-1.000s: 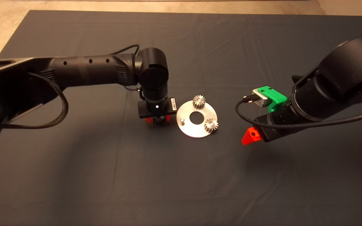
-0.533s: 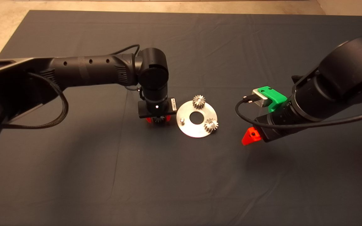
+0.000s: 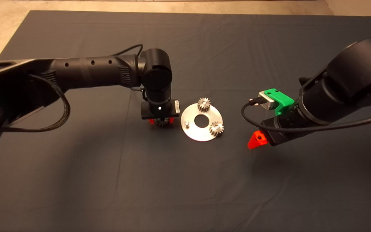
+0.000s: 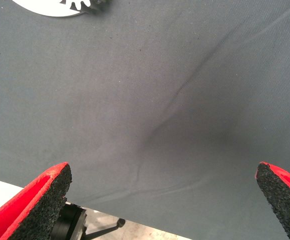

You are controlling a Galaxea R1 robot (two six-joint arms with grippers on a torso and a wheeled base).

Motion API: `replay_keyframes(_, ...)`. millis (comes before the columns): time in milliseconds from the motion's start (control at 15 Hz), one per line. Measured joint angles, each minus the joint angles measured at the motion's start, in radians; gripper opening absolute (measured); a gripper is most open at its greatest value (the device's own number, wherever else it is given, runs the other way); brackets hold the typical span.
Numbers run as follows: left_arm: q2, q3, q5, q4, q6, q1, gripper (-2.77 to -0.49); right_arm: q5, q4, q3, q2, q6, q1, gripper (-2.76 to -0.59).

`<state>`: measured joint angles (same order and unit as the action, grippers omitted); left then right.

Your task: Install three planetary gears onto the carrier pins

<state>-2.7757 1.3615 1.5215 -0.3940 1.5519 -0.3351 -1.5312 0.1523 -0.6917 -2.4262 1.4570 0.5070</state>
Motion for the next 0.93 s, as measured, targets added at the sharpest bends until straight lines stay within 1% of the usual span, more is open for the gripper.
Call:
replay_keyframes(400,-0.001,0.000,0.000,-0.023,-0.007,0.000,-1.92,0.000,0.000,0.001,0.000,0.000,0.000,-0.61)
replay_keyframes(467,-0.001,0.000,-0.003,-0.024,-0.009,0.000,-2.03,0.000,0.000,0.001,0.000,0.000,0.000,-0.61)
replay_keyframes(600,-0.003,0.001,-0.002,-0.027,-0.012,0.000,-2.08,0.001,0.000,0.001,0.000,0.000,0.000,-0.61)
replay_keyframes(667,-0.003,0.001,-0.003,-0.028,-0.017,0.000,-2.16,0.000,0.000,0.001,0.000,0.000,0.000,-0.61)
replay_keyframes(933,-0.003,0.001,-0.003,-0.029,-0.021,0.000,-2.16,0.000,0.000,0.001,0.000,0.000,0.000,-0.61)
